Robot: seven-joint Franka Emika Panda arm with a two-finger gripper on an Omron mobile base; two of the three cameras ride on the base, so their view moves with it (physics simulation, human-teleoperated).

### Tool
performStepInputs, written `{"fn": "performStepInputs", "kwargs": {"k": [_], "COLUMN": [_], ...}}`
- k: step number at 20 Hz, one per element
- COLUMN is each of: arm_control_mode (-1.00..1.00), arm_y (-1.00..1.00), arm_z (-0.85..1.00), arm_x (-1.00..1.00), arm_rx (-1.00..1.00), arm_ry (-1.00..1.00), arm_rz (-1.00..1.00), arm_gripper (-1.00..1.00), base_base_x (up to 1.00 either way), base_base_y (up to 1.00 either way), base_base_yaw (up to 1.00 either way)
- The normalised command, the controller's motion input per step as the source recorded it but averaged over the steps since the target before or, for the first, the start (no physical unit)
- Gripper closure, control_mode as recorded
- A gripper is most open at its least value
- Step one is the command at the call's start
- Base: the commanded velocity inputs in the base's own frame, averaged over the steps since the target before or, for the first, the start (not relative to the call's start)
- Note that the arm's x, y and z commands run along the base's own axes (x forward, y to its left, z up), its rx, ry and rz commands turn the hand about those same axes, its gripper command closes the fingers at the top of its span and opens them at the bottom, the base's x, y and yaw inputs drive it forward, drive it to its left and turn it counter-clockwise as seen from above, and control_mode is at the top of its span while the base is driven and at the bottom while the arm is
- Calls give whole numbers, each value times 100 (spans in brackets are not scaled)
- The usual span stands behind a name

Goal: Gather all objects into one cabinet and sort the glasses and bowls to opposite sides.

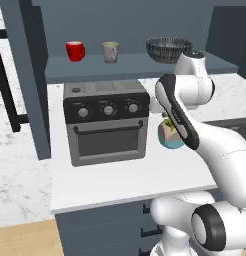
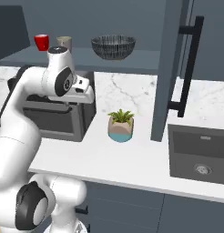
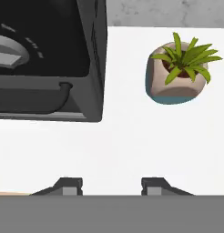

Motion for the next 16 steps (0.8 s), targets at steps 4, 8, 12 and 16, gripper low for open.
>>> {"fn": "performStepInputs", "kwargs": {"k": [4, 8, 12, 16], "arm_control_mode": [100, 100, 100, 100], "arm_y": [0, 0, 0, 0], "arm_z": [0, 0, 0, 0], "arm_x": [-7, 0, 0, 0], "arm_rx": [0, 0, 0, 0], "arm_ry": [0, 0, 0, 0], "arm_rz": [0, 0, 0, 0], "arm_gripper": [-100, -100, -100, -100], "base_base_x": [-37, -100, -100, -100], "base_base_y": [-3, -17, -22, -21], "base_base_yaw": [2, 4, 0, 0]}}
